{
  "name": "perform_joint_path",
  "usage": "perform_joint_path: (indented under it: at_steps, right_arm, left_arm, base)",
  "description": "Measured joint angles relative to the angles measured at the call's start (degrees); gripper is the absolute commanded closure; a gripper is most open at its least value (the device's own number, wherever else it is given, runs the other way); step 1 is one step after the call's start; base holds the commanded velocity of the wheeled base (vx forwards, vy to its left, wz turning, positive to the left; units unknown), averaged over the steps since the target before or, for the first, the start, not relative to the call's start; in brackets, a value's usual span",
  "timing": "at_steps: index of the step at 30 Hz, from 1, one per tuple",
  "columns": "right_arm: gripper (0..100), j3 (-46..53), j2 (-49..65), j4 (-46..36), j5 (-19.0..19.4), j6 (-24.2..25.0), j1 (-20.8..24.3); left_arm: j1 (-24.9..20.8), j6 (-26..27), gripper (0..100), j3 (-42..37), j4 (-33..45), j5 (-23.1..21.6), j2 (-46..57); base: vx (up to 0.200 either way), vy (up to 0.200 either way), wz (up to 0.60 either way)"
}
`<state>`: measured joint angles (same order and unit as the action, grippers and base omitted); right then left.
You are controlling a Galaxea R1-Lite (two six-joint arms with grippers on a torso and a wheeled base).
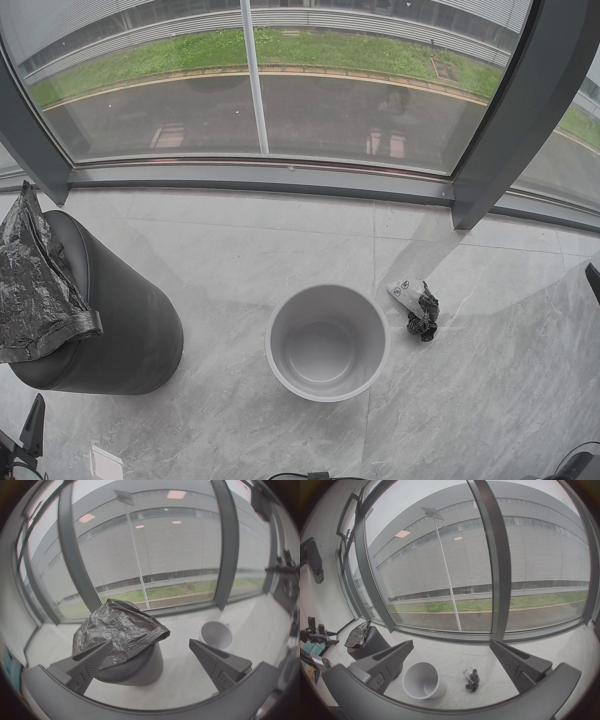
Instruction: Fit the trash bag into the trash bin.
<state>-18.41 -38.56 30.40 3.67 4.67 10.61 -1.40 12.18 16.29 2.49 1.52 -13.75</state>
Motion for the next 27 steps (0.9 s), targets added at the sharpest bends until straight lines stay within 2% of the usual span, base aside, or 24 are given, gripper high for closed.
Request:
perform_joint_path:
  at_steps: [4,9,20,23,27]
  right_arm:
    - [0,-0.6,-6.8,5.4,0.0,0.5,2.7]
    - [0,-1.0,-14.0,11.2,-0.1,1.0,4.7]
    - [0,-0.7,-21.9,13.8,-0.1,1.9,5.8]
    - [0,-0.7,-22.6,13.8,-0.1,2.3,5.8]
    - [0,-0.7,-23.1,13.9,-0.1,2.4,5.8]
  left_arm:
    - [0.0,10.8,0,1.7,0.2,0.6,-3.9]
    - [0.0,22.4,0,3.4,-1.3,3.9,-8.2]
    - [0.0,33.3,0,3.1,-6.4,5.9,-18.3]
    - [0.0,34.6,0,2.5,-8.7,6.3,-21.0]
    - [0.1,34.9,0,2.1,-12.5,9.6,-24.3]
  base:
    - [0.0,0.0,0.0]
    - [0.0,0.0,0.0]
    - [0.0,0.0,0.0]
    - [0.0,0.0,0.0]
    - [0.0,0.0,0.0]
